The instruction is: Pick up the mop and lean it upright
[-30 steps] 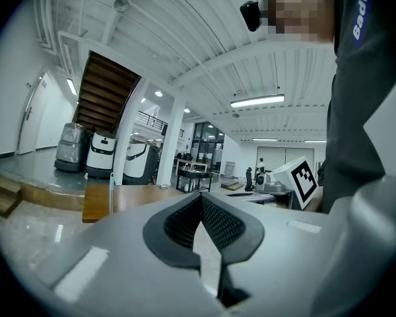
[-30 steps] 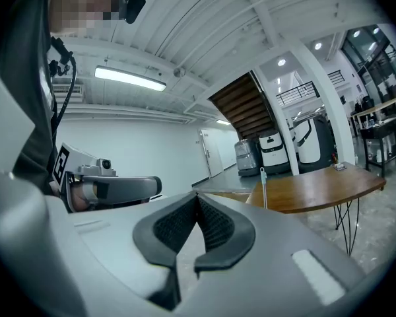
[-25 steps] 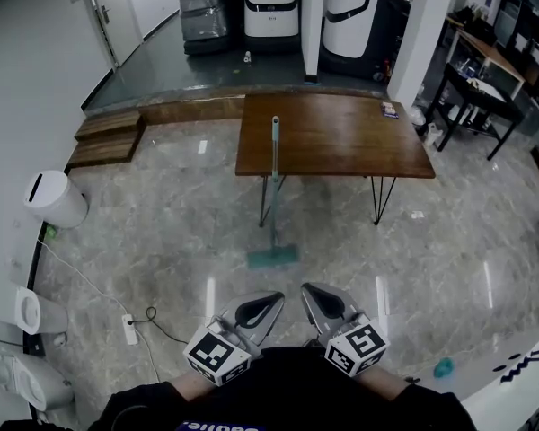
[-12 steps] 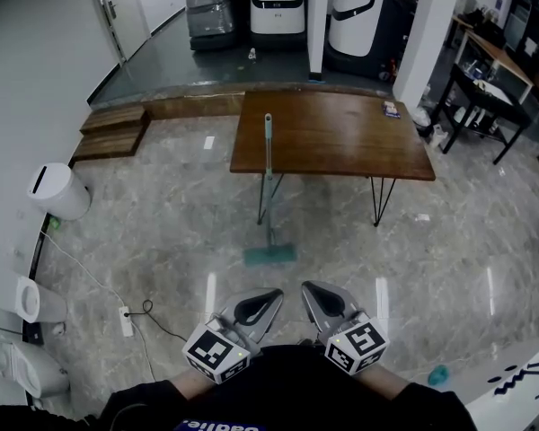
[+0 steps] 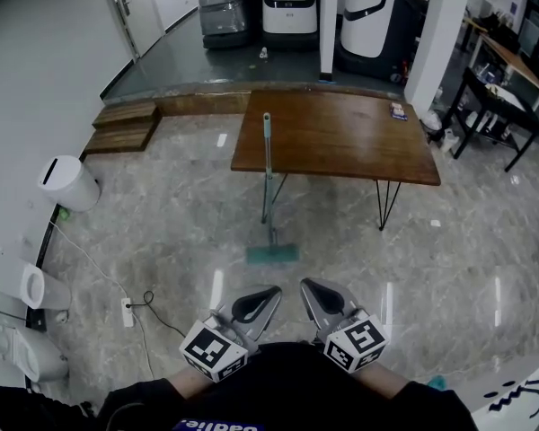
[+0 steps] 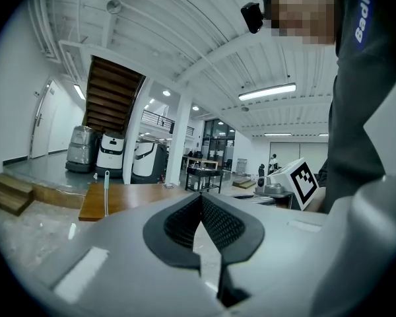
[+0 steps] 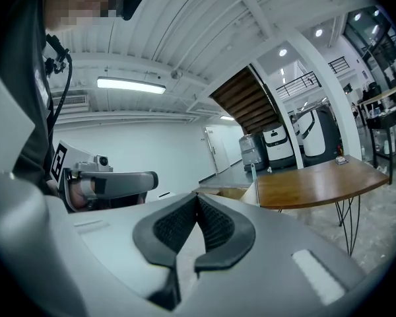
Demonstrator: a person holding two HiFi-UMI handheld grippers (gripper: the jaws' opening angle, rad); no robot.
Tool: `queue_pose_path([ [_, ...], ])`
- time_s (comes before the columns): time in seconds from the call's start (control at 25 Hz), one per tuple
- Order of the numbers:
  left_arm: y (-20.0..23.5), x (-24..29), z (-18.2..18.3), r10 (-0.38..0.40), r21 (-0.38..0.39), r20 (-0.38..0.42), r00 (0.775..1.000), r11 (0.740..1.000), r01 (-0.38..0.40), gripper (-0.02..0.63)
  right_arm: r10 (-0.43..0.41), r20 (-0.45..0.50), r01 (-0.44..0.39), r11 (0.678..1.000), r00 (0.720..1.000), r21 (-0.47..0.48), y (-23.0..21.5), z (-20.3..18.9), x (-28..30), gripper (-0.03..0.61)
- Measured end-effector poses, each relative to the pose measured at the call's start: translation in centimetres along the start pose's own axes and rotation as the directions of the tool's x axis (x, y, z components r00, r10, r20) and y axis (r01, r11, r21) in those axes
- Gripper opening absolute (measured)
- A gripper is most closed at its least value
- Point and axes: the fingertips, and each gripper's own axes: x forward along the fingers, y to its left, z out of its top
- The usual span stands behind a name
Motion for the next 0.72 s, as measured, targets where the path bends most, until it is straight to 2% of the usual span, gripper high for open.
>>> queue_pose_path([
  [0.16,0.2,0.4,0.2,0.025,0.003,0.0,1.0,1.0,-0.025,0.018,0.008,-0.003,-0.008,1.0,1.0,0.012,-1.0,-0.1,-0.1,0.005],
  [0.4,1.0,1.2,0.4,0.018,0.006,0.0,1.0,1.0,-0.018,0.018,0.02,-0.014,-0.02,1.0,1.0,0.003,-1.4,0.1,1.2,0.005],
  [0.72,6.2,2.6,0.2,-0.033,-0.025,0.009,0.999,0.999,0.033,0.018,-0.04,-0.044,0.04,0.999,0.998,0.004,-3.3,0.0,5.9,0.005],
])
